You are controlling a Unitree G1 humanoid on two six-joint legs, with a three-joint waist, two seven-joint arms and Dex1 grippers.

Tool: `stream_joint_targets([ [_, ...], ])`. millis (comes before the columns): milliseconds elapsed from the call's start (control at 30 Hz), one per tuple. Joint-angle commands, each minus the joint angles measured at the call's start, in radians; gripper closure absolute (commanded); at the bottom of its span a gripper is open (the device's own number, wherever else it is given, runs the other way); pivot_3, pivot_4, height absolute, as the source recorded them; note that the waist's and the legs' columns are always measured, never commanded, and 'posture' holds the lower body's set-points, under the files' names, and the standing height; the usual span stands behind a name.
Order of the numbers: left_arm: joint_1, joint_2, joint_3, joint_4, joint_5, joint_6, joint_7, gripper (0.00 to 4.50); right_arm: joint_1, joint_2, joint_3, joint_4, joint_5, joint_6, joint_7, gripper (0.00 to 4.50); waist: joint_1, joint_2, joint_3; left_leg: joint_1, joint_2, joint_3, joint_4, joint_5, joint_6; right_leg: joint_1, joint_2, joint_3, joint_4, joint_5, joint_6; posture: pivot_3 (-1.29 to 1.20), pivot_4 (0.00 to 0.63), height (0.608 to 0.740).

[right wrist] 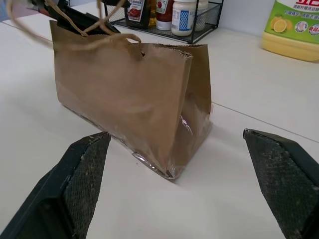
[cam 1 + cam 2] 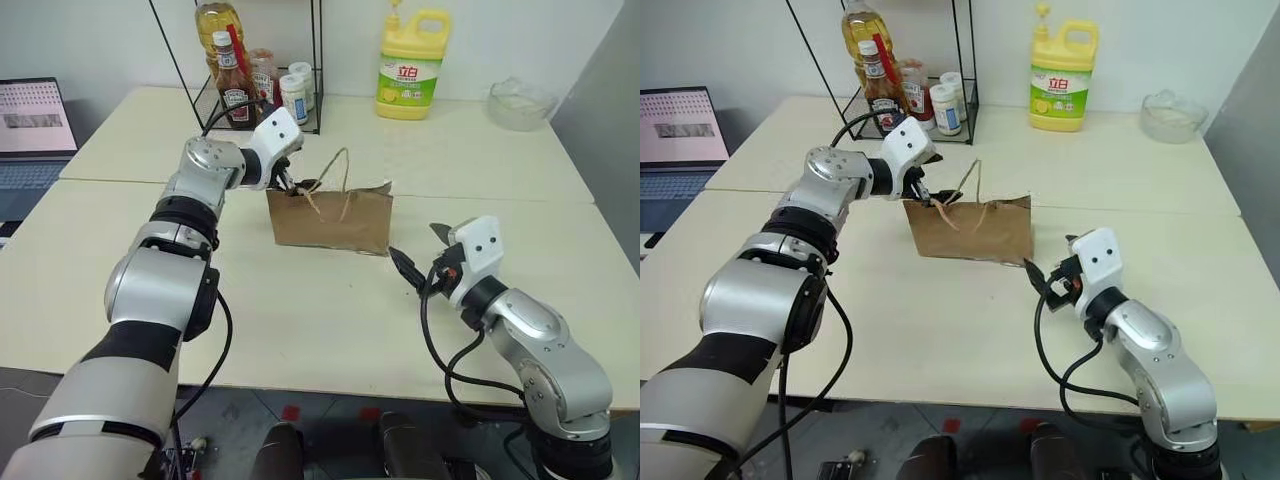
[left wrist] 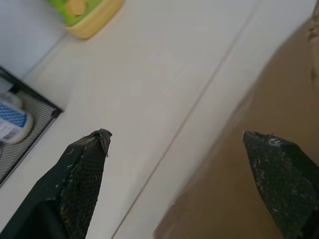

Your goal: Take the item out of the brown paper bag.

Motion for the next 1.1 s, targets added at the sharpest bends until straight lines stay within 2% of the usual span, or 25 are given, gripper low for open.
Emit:
stream_joint_targets([
  [33,-0.011,0.012,-0.016,-0.014,0.029,-0.019,-0.139,0.00,-0.007,-0.007,-0.008,-0.039,0.001,-0.021,-0.009,0.02,0.000,0.000,0.000,0.000,0.000,0.000,0.000,0.000,0.000,0.001,0.000,0.000,0.000,0.000,0.000,0.00,0.150,0.740],
  [200,0.027,0.061,-0.015,-0.076,0.030,-0.021,-0.312,0.00,-0.026,-0.027,-0.022,0.009,0.003,-0.036,0.004,0.02,-0.004,0.000,0.000,0.000,0.000,0.000,0.000,0.000,0.000,0.001,0.000,0.000,0.000,0.000,0.000,0.00,0.150,0.740],
  [333,0.126,0.123,-0.012,-0.236,0.011,0.022,-0.412,0.00,-0.051,-0.045,-0.021,0.059,0.009,-0.061,0.021,0.02,-0.006,0.000,0.000,0.001,0.000,-0.001,0.000,0.000,0.000,0.001,0.000,0.000,0.001,0.000,0.000,0.00,0.150,0.740],
  [667,0.536,0.287,0.045,-1.067,-0.131,0.444,-0.452,0.00,-0.109,-0.058,0.010,0.185,0.004,-0.140,0.067,0.02,-0.006,0.000,0.000,0.007,0.001,0.000,-0.001,0.000,0.000,0.005,0.001,0.003,0.003,0.000,0.000,0.00,0.150,0.740],
  [767,0.618,0.350,0.066,-1.251,-0.185,0.564,-0.458,0.00,-0.109,-0.065,0.011,0.201,0.006,-0.155,0.076,0.02,-0.003,0.000,0.000,0.007,0.001,0.000,0.000,0.000,0.000,0.006,0.001,0.002,0.003,0.000,0.000,0.00,0.150,0.740],
  [900,0.722,0.408,0.062,-1.358,-0.196,0.554,-0.424,0.00,-0.107,-0.068,0.018,0.219,0.005,-0.171,0.083,0.02,-0.002,0.000,0.000,0.008,0.001,0.000,0.000,0.000,0.000,0.007,0.001,0.003,0.002,0.000,0.000,0.00,0.150,0.740],
  [1100,0.824,0.415,0.066,-1.381,-0.194,0.309,-0.373,0.00,-0.101,-0.089,0.015,0.221,0.010,-0.190,0.115,0.02,0.000,0.000,0.000,0.008,0.001,0.000,0.000,0.000,0.000,0.007,0.001,0.003,0.001,0.000,0.000,0.00,0.150,0.740],
])
